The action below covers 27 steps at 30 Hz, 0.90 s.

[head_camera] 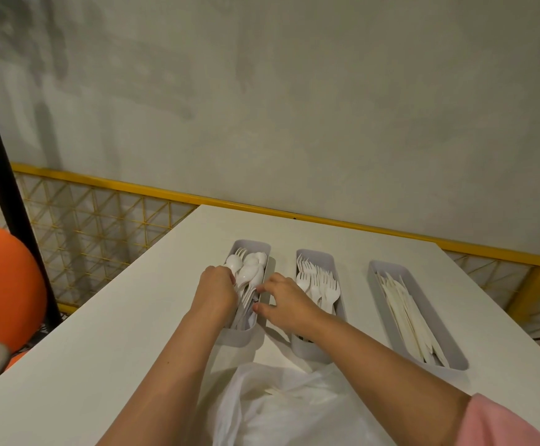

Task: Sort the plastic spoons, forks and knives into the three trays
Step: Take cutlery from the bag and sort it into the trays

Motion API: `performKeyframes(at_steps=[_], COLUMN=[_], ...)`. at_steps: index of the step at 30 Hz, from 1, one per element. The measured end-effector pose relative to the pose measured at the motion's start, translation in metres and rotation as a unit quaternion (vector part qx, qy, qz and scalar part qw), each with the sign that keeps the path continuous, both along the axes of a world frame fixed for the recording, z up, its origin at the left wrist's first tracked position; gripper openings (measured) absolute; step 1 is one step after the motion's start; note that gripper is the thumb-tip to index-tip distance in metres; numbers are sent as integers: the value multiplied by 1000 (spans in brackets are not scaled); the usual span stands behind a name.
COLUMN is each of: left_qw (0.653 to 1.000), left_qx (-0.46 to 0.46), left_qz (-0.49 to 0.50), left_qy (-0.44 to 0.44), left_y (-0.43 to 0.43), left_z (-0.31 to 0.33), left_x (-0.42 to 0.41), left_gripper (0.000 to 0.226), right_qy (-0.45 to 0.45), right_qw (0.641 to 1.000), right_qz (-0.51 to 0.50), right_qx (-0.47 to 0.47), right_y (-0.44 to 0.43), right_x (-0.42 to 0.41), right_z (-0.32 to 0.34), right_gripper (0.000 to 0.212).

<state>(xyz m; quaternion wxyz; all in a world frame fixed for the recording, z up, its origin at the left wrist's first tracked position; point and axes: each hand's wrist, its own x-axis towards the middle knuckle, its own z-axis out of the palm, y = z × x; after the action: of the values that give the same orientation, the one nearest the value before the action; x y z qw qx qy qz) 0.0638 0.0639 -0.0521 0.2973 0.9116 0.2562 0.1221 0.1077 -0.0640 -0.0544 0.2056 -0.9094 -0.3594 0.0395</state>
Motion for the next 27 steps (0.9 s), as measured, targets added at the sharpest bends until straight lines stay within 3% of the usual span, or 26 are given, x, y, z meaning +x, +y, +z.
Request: performKeyframes(at_steps=[7, 12, 19, 23, 25, 27], left_qw=[1000, 998, 979, 959, 944, 925], left_qx=[24, 25, 13, -13, -39, -52], left_qz=[1, -26, -181, -272, -325, -374], left_qy=[-17, -41, -91, -79, -36, 32], left_y=[1, -6, -31, -43, -47, -51], left_z=[-2, 2, 15, 19, 20, 20], left_x=[-1, 0, -18, -42, -53, -63], left_gripper=[37, 24, 13, 27, 30, 30], right_qy=[-3, -1, 25, 151, 211, 241], right_qw=[1000, 999, 996, 984, 971, 961], right_qz=[5, 27, 82, 99, 105, 107], right_qx=[20, 45, 38, -1, -49, -86], right_y=[-4, -12, -38, -62, -70, -77], right_x=[-1, -12, -33, -45, -50, -54], right_z=[8, 23, 44, 49, 46, 42], right_gripper=[42, 33, 15, 20, 13, 19])
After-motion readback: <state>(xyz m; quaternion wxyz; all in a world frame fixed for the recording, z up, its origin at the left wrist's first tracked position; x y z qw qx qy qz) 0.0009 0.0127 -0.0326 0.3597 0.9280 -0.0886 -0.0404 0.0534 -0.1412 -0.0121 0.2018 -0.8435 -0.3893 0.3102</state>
